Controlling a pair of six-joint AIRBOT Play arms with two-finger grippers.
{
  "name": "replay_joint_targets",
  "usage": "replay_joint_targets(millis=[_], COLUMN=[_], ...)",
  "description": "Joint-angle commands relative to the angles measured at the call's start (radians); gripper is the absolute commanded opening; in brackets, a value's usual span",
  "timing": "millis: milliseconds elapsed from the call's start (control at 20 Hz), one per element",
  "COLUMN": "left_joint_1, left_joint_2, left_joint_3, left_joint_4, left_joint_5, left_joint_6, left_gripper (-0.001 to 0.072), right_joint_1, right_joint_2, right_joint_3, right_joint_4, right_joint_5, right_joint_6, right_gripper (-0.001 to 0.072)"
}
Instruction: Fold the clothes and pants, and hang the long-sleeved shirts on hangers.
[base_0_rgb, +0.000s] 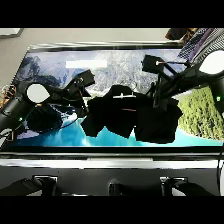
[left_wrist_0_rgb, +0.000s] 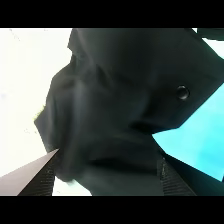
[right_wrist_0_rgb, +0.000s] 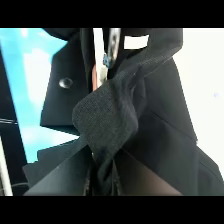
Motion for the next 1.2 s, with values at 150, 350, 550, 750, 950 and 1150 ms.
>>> replay_joint_targets(millis=[150, 350, 550, 750, 950, 1150], left_joint_1=[0.056, 0.056, 0.056, 0.057, 0.057, 0.057], left_joint_2=[-0.018, -0.04, -0.047, -0.046, -0.041, -0.027], left_joint_3=[-0.008, -0.008, -0.008, -0.006, -0.006, -0.004], left_joint_4=[-0.131, -0.163, -0.164, -0.163, -0.163, -0.163], left_joint_5=[0.018, -0.072, -0.087, -0.087, -0.087, -0.086], left_joint_6=[0.09, 0.098, 0.098, 0.113, 0.113, 0.113], left_gripper=[0.072, 0.0642, 0.0189, 0.0028, 0.0027, 0.0026], right_joint_1=[0.001, 0.001, 0.001, 0.001, -0.008, -0.077], right_joint_2=[0.015, 0.019, 0.021, 0.022, 0.025, 0.093], right_joint_3=[0.0, 0.0, 0.0, 0.0, 0.0, 0.001], right_joint_4=[0.039, 0.039, 0.05, 0.05, 0.044, 0.035], right_joint_5=[0.042, 0.04, 0.04, 0.041, 0.016, -0.015], right_joint_6=[-0.031, -0.031, -0.031, -0.011, 0.079, 0.156], right_gripper=[0.0041, 0.0041, 0.0042, 0.0045, 0.0347, 0.0431])
